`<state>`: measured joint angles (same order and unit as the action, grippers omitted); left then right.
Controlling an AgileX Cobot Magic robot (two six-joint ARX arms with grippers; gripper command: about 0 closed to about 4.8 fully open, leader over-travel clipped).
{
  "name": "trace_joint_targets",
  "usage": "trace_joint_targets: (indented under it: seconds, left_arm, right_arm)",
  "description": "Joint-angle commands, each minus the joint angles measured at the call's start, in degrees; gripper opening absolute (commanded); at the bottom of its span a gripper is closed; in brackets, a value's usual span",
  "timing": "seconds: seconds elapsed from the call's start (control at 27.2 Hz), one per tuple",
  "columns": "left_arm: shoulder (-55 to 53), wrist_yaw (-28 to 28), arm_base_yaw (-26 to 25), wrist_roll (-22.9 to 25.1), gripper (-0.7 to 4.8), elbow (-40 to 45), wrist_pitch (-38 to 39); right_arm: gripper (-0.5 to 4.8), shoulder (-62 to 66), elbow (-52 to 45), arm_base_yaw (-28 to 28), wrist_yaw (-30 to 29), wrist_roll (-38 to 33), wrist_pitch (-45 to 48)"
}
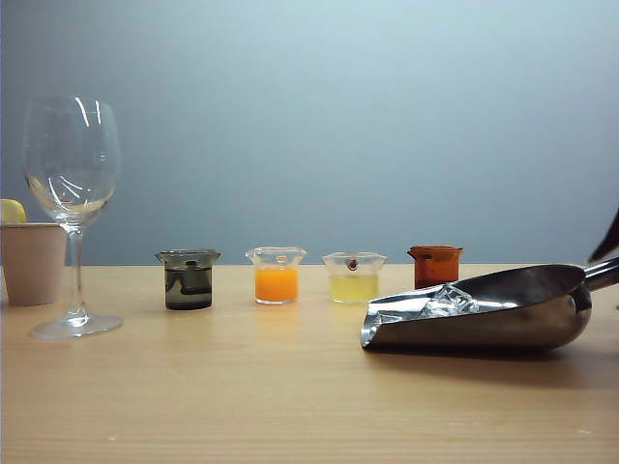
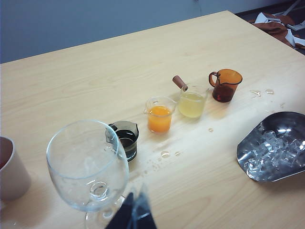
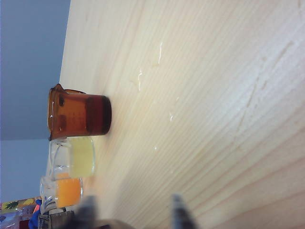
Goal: Pick up the ice scoop on the desk filled with ice cubes, pour the ice into the goblet, and finally put the scoop back on the table.
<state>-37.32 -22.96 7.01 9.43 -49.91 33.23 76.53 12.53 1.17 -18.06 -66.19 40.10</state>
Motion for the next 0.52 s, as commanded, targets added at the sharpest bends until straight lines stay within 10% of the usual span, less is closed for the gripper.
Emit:
trace_joint_targets:
  seconds: [0.04,0.52]
  left_arm:
    - [0.13,-0.26,0.07,0.00,-0.05,-0.42,-0.74]
    - [0.13,-0.26,0.07,0.00,-0.05,-0.42,-0.74]
  right_arm:
    - [1.33,-0.09,0.24,-0.07,0.09,0.22,1.33]
    - [-0.01,-0.09,0.24,-0.07,0.07,1.75,1.31]
